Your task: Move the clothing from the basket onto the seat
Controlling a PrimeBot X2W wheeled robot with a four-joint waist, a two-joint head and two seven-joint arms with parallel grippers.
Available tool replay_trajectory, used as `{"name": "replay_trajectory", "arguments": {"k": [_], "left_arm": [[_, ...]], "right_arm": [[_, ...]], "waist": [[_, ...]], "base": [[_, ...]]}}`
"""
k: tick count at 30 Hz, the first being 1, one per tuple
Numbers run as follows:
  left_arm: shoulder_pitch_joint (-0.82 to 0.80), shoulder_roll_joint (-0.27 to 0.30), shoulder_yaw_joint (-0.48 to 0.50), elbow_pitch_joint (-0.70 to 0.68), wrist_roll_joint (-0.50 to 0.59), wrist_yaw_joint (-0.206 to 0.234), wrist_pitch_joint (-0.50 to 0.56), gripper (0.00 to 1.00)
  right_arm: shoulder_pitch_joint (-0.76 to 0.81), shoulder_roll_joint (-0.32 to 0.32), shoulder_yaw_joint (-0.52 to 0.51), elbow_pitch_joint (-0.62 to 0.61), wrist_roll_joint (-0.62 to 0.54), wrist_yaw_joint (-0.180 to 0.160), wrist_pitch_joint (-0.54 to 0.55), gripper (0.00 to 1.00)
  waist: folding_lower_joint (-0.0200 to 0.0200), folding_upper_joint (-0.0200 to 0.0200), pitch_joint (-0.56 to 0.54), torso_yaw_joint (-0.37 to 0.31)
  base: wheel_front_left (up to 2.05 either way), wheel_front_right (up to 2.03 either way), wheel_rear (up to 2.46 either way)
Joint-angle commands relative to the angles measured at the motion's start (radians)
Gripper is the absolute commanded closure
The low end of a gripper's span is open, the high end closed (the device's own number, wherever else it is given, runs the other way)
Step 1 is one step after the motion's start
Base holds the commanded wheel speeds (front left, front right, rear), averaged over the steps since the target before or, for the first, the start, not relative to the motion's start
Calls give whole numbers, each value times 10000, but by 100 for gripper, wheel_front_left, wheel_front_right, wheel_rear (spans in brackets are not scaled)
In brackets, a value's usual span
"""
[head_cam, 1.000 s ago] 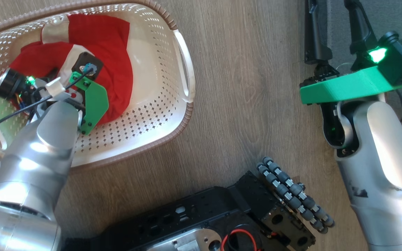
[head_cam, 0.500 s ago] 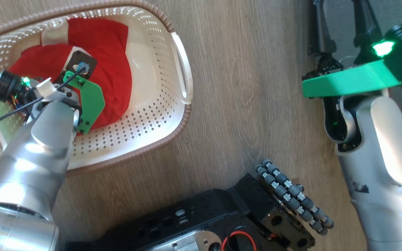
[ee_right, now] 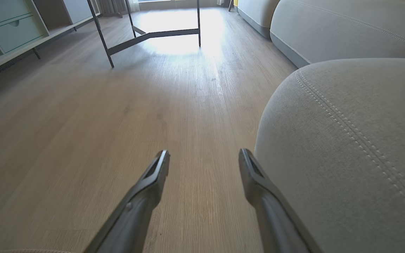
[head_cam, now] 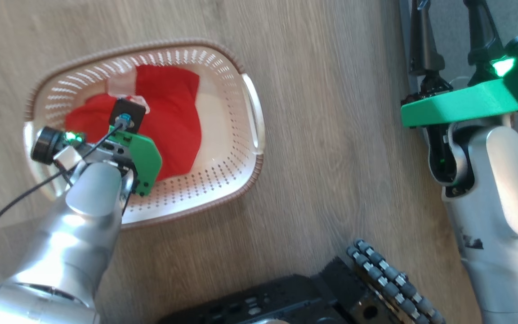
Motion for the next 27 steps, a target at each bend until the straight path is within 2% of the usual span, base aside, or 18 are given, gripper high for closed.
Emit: {"name": "replay_trajectory", "arguments": {"k": [1,8,13,19,27], "left_arm": [[441,75,218,-66,-128,-79,-252,100],[959,-176,458,-349,-757,-463,-815,100],[1347,-274,533,-1001,-1183,-582,-893,100],[2147,-296,610,-2765,-2029,-596,-899,100],[2936,-298,401,-4600,-2713,-281,-901,100]], "right_arm": [[549,-144,103,-202,-108,69,-48,0],[799,-336,216,88,-111,69,-48,0],[1142,-456,251,287,-154,69,-48,0],[1563,-574,354,576,-142,69,-48,0],[2283,-621,431,886,-165,69,-48,0]], "waist": [[0,0,-690,392],[0,0,-2002,833],[0,0,-2890,1242],[0,0,-3884,1676],[0,0,-5115,2166]], "base": [[0,0,0],[0,0,0],[0,0,0],[0,0,0],[0,0,0]]}}
